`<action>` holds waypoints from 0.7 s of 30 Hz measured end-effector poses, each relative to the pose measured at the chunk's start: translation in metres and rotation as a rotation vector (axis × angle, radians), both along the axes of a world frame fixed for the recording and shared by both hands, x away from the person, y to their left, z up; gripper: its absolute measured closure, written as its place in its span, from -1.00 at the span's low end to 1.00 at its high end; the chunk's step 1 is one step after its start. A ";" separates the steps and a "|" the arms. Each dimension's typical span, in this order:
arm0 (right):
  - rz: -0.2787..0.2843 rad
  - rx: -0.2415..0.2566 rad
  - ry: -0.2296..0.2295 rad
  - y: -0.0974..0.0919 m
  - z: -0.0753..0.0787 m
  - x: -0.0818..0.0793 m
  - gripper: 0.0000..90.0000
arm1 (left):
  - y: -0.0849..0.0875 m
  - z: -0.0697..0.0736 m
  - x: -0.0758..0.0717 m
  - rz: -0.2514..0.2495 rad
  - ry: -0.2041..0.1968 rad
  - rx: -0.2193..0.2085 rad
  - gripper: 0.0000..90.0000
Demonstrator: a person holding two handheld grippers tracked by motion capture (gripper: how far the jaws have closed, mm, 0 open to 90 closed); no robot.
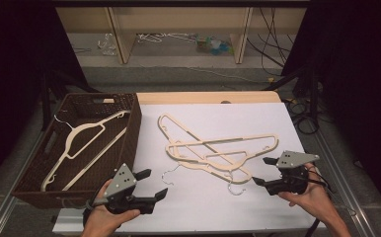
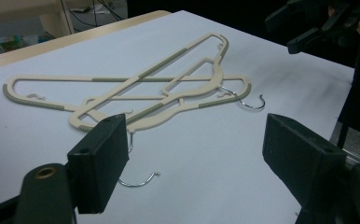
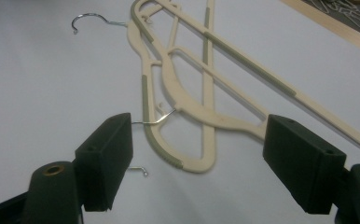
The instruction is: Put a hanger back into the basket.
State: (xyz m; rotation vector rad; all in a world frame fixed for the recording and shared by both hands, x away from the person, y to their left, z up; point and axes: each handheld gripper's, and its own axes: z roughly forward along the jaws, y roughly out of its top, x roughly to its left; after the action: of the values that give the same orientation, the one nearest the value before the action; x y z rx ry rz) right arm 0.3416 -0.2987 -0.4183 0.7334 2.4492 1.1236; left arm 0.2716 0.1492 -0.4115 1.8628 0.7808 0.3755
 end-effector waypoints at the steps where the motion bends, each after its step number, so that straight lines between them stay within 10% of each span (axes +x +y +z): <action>1: -0.002 -0.001 -0.003 0.000 0.000 0.000 -0.44 | -0.001 -0.002 -0.001 -0.010 0.005 -0.002 -0.55; 11: -0.031 -0.036 -0.027 -0.002 -0.005 0.013 -0.50 | -0.007 -0.016 -0.008 -0.003 -0.007 -0.017 -0.64; 21: 0.052 -0.107 0.055 -0.011 -0.025 0.069 -0.35 | -0.009 -0.025 -0.009 -0.039 -0.010 0.041 -0.64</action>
State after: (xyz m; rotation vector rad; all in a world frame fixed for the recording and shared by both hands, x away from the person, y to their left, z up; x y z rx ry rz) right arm 0.4108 -0.3100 -0.4434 0.6809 2.5656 0.9937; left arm 0.2623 0.1405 -0.4367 1.9100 0.7343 0.3781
